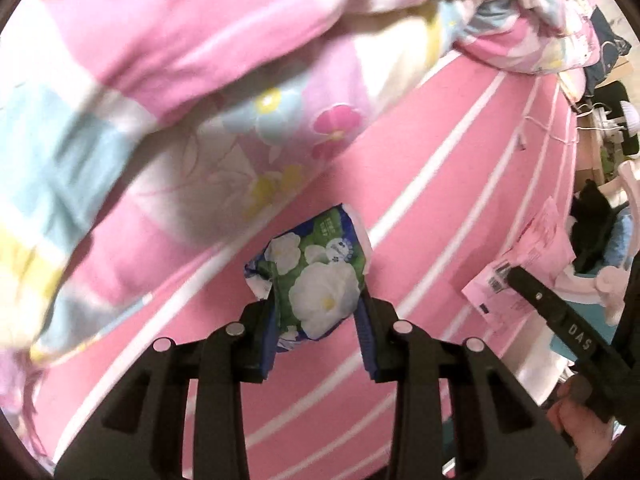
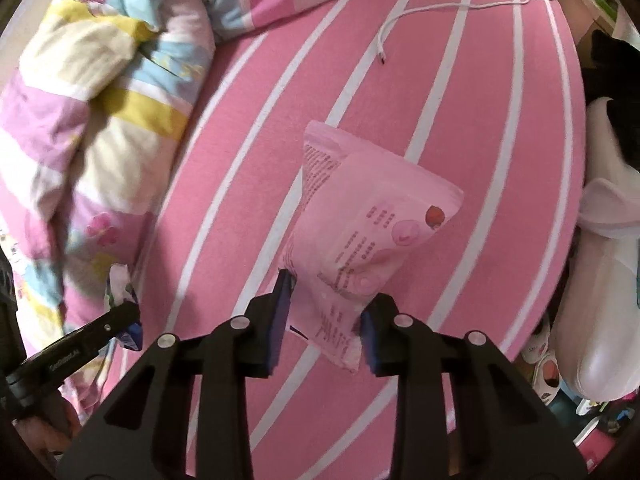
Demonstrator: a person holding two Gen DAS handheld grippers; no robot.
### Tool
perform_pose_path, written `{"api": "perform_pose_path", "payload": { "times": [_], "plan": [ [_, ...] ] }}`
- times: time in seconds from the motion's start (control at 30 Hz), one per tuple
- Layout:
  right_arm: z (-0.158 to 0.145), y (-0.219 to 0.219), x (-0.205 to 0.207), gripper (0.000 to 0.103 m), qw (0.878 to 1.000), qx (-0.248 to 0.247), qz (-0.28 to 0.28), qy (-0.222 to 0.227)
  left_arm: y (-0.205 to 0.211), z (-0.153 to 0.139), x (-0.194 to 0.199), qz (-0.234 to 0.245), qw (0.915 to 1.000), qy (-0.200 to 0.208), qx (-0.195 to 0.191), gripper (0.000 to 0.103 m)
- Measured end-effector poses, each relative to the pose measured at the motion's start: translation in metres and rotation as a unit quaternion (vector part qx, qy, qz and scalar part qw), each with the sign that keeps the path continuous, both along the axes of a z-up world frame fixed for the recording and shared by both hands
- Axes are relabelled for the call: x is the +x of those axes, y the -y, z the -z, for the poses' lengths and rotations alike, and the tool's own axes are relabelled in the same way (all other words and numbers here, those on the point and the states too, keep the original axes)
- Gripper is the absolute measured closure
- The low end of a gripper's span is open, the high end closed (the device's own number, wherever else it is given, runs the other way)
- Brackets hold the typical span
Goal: Collect trash
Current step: 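Grasp the green tissue pack with the left tool while the right tool grasps the pink wrapper, then carry the tissue pack and pink wrapper in both tools to the black bin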
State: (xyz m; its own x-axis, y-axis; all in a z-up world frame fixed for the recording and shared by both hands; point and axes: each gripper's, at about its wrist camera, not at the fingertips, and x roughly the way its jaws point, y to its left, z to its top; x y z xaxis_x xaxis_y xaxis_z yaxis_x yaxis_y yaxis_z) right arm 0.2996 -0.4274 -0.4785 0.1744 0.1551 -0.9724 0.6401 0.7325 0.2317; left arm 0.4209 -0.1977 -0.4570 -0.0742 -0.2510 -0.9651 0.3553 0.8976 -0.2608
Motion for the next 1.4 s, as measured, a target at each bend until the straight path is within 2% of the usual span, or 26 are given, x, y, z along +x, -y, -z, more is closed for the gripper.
{"api": "perform_pose_path", "payload": {
  "times": [0.17, 0.27, 0.4, 0.43, 0.57, 0.77, 0.93, 1.07, 1.27, 1.4],
  "plan": [
    [-0.061, -0.009, -0.015, 0.074, 1.000, -0.001, -0.007, 0.023, -0.002, -0.049, -0.016, -0.006, 0.9998, 0.001, -0.019, 0.071],
    [-0.106, -0.006, -0.029, 0.075, 0.999, -0.006, -0.014, 0.039, 0.009, -0.089, -0.036, -0.002, 0.9995, 0.010, -0.030, 0.071],
    [-0.173, -0.011, -0.048, 0.075, 0.997, -0.015, -0.022, 0.069, -0.009, -0.154, -0.059, 0.002, 0.9986, 0.026, -0.046, 0.071],
    [-0.196, -0.011, -0.054, 0.075, 0.996, -0.020, -0.025, 0.081, -0.005, -0.168, -0.065, 0.003, 0.9983, 0.029, -0.050, 0.071],
    [-0.257, -0.011, -0.069, 0.075, 0.993, -0.033, -0.026, 0.114, -0.004, -0.224, -0.089, 0.008, 0.9963, 0.050, -0.070, 0.071],
    [-0.329, -0.020, -0.105, 0.075, 0.987, -0.050, -0.015, 0.154, 0.007, -0.293, -0.126, 0.028, 0.9904, 0.083, -0.107, 0.071],
    [-0.365, -0.011, -0.144, 0.075, 0.982, -0.072, -0.002, 0.172, 0.034, -0.329, -0.163, 0.056, 0.9842, 0.095, -0.139, 0.071],
    [-0.382, 0.010, -0.175, 0.075, 0.979, -0.084, 0.016, 0.183, 0.061, -0.354, -0.194, 0.084, 0.9788, 0.103, -0.156, 0.071],
    [-0.390, 0.056, -0.222, 0.075, 0.976, -0.092, 0.041, 0.191, 0.105, -0.370, -0.231, 0.108, 0.9733, 0.111, -0.169, 0.071],
    [-0.392, 0.095, -0.252, 0.075, 0.976, -0.095, 0.054, 0.190, 0.151, -0.377, -0.258, 0.125, 0.9709, 0.110, -0.172, 0.071]
  ]
}}
